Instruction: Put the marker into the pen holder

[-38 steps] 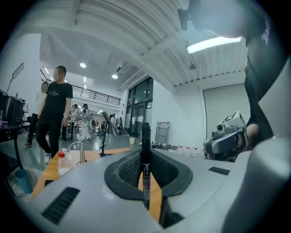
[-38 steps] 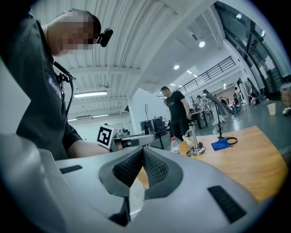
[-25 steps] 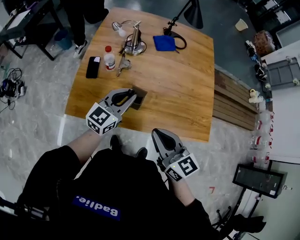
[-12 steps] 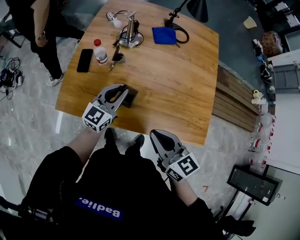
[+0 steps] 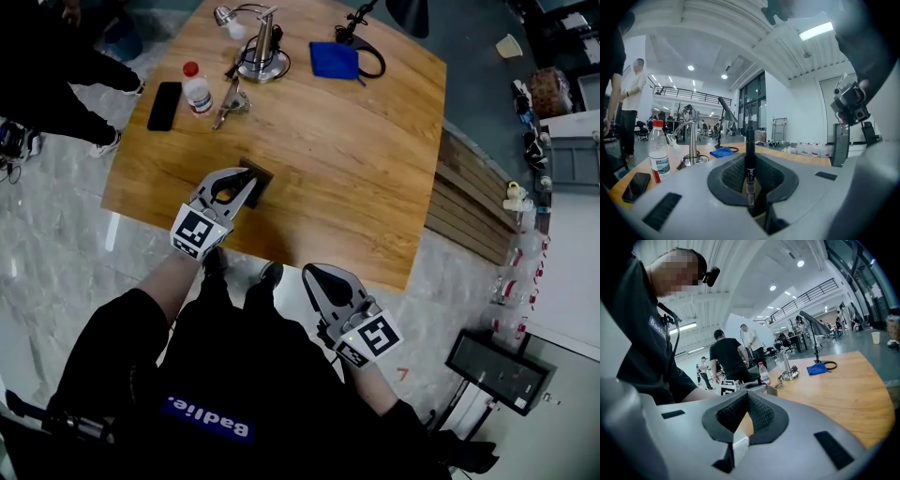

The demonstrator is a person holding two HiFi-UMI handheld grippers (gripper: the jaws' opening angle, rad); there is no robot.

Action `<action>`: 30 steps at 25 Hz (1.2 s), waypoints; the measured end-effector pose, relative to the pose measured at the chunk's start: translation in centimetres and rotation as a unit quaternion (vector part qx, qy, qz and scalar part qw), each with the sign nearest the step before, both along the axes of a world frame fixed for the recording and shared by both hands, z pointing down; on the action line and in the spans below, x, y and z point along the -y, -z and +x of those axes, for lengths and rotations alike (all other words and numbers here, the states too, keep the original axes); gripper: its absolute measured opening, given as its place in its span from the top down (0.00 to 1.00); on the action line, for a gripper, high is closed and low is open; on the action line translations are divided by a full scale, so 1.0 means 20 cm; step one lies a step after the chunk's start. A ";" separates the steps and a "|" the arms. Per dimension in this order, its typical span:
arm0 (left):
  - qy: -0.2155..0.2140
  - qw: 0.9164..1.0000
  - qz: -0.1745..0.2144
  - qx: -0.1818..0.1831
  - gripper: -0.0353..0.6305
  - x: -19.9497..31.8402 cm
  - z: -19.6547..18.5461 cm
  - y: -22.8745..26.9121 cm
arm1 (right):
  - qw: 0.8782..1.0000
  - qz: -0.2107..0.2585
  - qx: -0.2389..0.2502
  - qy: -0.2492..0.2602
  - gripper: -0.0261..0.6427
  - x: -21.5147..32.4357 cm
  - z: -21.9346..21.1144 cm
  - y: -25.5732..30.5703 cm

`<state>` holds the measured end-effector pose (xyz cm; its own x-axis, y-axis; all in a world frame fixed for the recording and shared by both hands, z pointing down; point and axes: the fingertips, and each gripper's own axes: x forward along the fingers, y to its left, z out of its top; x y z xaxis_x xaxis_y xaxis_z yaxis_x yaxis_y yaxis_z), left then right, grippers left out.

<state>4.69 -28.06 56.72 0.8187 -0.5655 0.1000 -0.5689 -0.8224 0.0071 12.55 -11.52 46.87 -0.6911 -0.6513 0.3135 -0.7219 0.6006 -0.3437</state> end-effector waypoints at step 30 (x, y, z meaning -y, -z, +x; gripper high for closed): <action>0.002 0.999 0.051 0.006 0.88 -0.17 -0.09 0.30 | 0.999 0.036 0.005 0.018 0.95 0.03 -0.04 0.08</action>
